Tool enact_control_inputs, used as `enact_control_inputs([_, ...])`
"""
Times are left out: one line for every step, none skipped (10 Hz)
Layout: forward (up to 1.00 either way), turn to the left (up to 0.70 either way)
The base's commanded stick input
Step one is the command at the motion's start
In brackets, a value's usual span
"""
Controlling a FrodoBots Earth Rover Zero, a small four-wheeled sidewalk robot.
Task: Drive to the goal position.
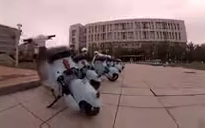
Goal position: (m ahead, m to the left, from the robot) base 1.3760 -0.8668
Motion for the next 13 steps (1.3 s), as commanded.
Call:
enact_control_inputs([-0.70, 0.00])
enact_control_inputs([-0.70, 0.00])
enact_control_inputs([-0.70, 0.00])
enact_control_inputs([-0.70, 0.00])
enact_control_inputs([-0.70, -0.05])
enact_control_inputs([-0.70, -0.16])
enact_control_inputs([-0.70, -0.26])
enact_control_inputs([-0.64, -0.38])
enact_control_inputs([-0.14, -0.63])
enact_control_inputs([0.70, -0.35])
enact_control_inputs([0.70, -0.35])
enact_control_inputs([0.70, -0.35])
enact_control_inputs([0.70, -0.35])
